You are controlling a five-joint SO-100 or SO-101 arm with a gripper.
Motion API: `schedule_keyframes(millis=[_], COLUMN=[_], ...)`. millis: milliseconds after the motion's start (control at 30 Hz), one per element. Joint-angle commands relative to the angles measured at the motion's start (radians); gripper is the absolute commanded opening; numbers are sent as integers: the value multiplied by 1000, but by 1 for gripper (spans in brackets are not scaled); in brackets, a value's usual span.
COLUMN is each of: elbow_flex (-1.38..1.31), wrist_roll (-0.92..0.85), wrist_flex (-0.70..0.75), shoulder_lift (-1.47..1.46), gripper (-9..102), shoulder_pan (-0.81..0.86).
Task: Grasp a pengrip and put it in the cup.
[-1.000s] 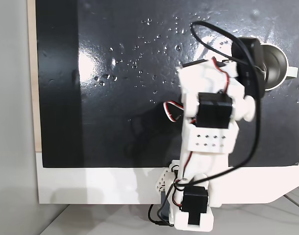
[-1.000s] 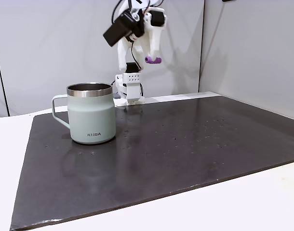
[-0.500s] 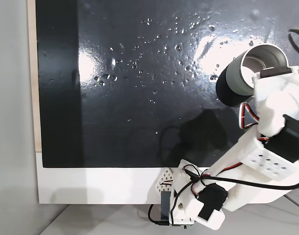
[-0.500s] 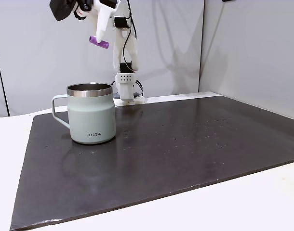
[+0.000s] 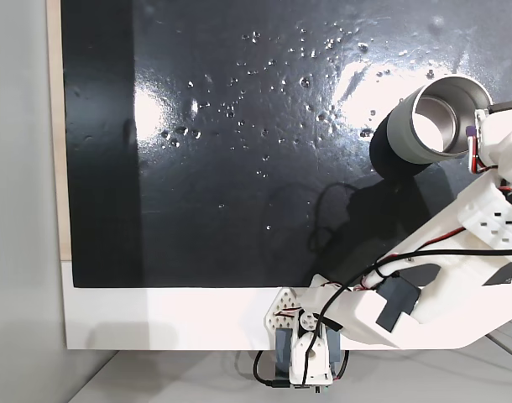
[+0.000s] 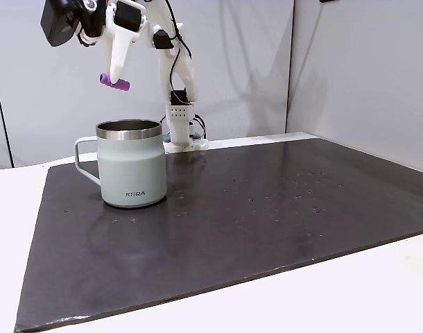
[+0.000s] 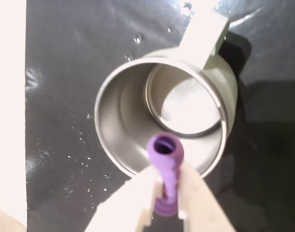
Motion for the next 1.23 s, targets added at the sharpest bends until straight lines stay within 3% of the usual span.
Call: schedule_keyframes(millis=[0,333,567,1200], elbow_flex=[-110,-126,-126,-124], wrist_roll=[9,11,14,15], wrist_flex=[26,28,32,37], shoulder_lift=[-18,-41,-43,-43], gripper=[0,0,23,23], shoulder_pan=[-12,-34,-29,-26])
